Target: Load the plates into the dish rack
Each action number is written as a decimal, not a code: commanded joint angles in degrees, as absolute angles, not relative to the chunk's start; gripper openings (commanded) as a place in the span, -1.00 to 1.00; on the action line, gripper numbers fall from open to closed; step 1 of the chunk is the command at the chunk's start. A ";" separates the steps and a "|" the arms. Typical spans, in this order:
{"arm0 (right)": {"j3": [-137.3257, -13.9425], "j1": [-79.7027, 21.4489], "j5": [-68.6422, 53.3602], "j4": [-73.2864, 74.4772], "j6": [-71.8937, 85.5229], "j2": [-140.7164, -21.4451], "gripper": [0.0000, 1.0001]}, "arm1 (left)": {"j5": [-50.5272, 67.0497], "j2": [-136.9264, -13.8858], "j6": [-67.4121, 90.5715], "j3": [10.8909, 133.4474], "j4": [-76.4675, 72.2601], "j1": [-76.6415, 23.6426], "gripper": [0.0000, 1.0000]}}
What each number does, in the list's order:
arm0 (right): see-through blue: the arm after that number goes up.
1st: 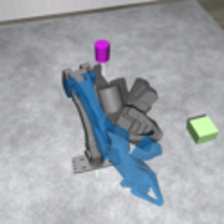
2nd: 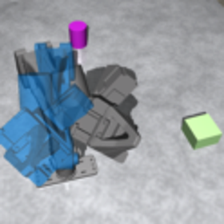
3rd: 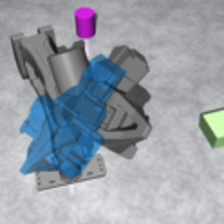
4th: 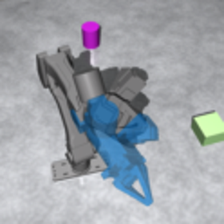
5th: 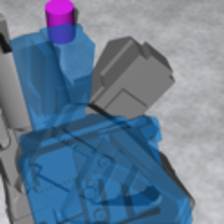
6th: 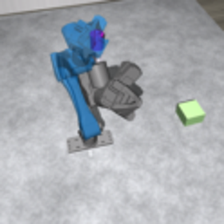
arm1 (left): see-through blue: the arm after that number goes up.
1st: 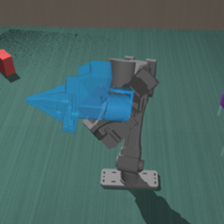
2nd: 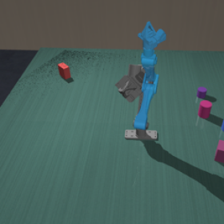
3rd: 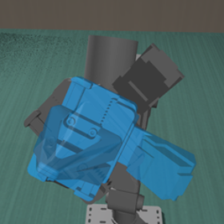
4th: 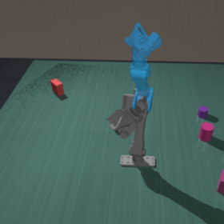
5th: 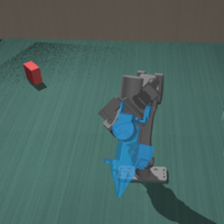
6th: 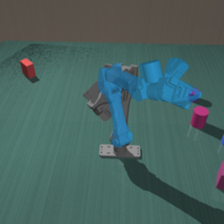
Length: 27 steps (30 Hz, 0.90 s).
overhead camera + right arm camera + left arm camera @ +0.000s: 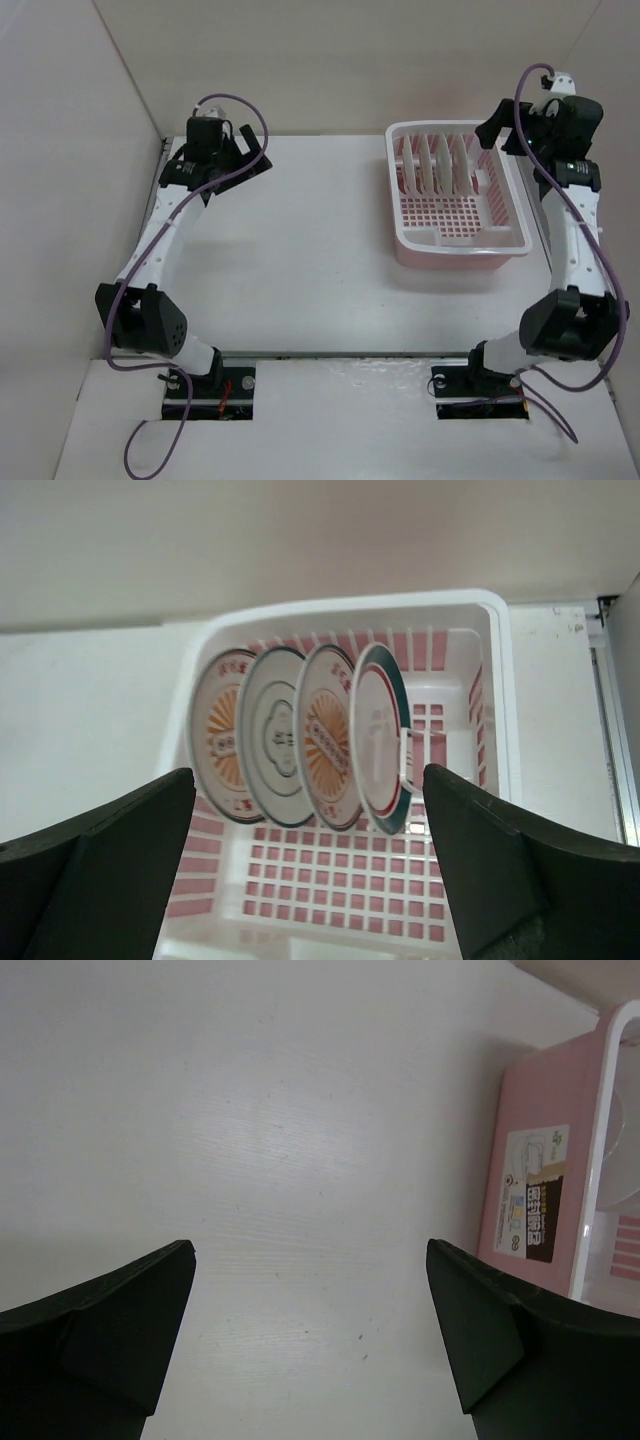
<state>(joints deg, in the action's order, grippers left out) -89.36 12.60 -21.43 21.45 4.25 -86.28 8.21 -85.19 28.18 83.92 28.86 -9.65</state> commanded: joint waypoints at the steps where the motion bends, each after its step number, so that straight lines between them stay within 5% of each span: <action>1: -89.65 10.12 -20.67 18.98 10.80 -76.86 1.00 | 4.59 -84.29 26.72 91.92 29.70 -9.84 1.00; 8: -90.18 -1.49 -4.06 33.46 15.20 -63.04 1.00 | -2.54 -80.61 28.47 98.79 30.51 -9.84 1.00; 18: -91.49 -5.98 8.69 53.58 17.84 -41.87 1.00 | -7.81 -64.87 36.74 83.77 31.20 -9.84 1.00; 27: -95.37 -5.98 12.75 58.54 17.31 -38.58 1.00 | -9.67 -60.56 37.79 75.94 31.29 -8.62 1.00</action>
